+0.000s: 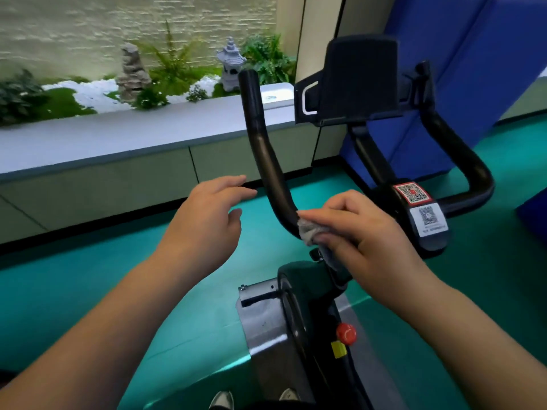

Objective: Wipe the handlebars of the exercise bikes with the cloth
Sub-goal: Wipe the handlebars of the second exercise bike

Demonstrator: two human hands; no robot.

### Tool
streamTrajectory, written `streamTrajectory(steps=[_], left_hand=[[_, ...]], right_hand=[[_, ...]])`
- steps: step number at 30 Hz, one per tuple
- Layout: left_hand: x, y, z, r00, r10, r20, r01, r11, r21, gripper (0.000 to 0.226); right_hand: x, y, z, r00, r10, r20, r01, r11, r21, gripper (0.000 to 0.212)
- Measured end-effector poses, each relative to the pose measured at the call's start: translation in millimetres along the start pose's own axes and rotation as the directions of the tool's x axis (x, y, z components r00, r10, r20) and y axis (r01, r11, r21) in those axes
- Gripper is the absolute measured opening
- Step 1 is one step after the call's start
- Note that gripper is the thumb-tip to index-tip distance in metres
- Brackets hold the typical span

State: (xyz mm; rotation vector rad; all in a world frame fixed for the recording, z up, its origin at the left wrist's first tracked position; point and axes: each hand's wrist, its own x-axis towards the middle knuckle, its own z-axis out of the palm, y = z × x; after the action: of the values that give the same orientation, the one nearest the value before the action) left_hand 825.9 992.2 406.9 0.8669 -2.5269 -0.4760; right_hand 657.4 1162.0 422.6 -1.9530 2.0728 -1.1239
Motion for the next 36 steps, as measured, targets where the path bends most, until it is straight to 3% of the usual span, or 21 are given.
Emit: streamTrajectory(steps=[7, 13, 18, 23, 30, 36], left_hand=[[-67.8, -26.5, -21.7, 0.982, -0.171, -0.08, 0.181, 0.972, 0.147, 0.037], [-149.7, -70.9, -47.5, 0.961, -0.264, -0.082, 0.275, 0.886, 0.374, 0.038], [-226.2, -110.6, -73.6, 0.905, -0.422, -0.059, 0.397, 0.783, 0.48, 0.039], [-316.9, -152.5, -111.0, 0.855, -0.518, -0.033, 0.449, 0.707, 0.546, 0.037], [-410.7, -199.8, -153.3, 0.799, -0.597, -0.069, 0.542, 0.667, 0.511, 0.044], [-439.9, -234.2, -166.7, 0.761, -0.643, -0.084, 0.593, 0.638, 0.492, 0.049]], right_hand=[[35.4, -36.1, 47.5, 0.987, -0.159, 0.036, 0.151, 0.973, 0.172, 0.034], [41.4, -86.1, 110.7, 0.986, -0.05, 0.158, -0.018, 0.915, 0.403, 0.031], [42.5, -131.9, 178.5, 0.946, 0.055, 0.321, -0.178, 0.913, 0.368, 0.023], [30.3, -193.6, 247.8, 0.915, 0.131, 0.383, -0.295, 0.864, 0.408, 0.023], [8.8, -272.7, 310.2, 0.905, 0.14, 0.402, -0.315, 0.854, 0.413, 0.022], [12.9, -307.4, 340.5, 0.891, 0.119, 0.438, -0.304, 0.872, 0.383, 0.021]])
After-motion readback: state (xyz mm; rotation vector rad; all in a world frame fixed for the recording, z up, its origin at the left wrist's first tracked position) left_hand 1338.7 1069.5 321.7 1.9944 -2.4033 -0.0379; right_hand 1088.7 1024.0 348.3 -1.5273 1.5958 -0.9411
